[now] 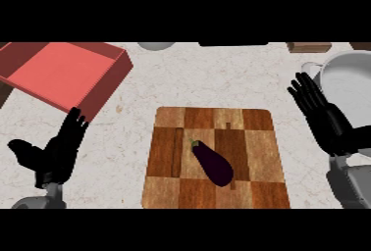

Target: Pick the eggplant from the cutting board and place it in the pot

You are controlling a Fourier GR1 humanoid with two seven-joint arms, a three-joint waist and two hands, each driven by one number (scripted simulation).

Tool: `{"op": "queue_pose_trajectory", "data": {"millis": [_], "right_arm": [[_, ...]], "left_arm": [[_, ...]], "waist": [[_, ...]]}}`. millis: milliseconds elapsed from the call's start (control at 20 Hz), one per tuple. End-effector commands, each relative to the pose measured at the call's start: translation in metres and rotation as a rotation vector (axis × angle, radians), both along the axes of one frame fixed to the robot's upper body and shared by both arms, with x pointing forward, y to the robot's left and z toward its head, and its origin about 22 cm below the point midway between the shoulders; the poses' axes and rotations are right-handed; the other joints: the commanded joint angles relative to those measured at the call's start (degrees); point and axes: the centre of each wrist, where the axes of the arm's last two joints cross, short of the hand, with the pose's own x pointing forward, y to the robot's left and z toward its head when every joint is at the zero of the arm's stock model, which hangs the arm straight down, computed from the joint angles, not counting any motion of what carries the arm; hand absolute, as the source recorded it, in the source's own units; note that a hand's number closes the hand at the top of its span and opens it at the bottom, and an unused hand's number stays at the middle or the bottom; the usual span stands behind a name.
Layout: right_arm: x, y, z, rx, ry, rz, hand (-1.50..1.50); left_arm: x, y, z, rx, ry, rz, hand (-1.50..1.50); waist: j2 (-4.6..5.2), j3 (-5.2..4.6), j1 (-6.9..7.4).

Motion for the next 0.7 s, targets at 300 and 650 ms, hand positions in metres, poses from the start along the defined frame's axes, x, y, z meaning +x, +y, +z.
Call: {"op": "queue_pose_trajectory", "data": {"millis": [300,650], "right_arm": [[0.019,-0.026,0.143,-0.545,-0.639,0.108,1.5],[-0.035,0.048,0.058,-0.209,-0.821,0.176,-1.5]], "left_arm": [[0.016,-0.023,0.029,0.096,-0.231,-0.051,0.0],[0.0,-0.062,0.025,0.111,-0.296,-0.073,0.0]], "waist": [[-0.52,-2.47,-2.48],[0.71,-1.73,-0.68]]}}
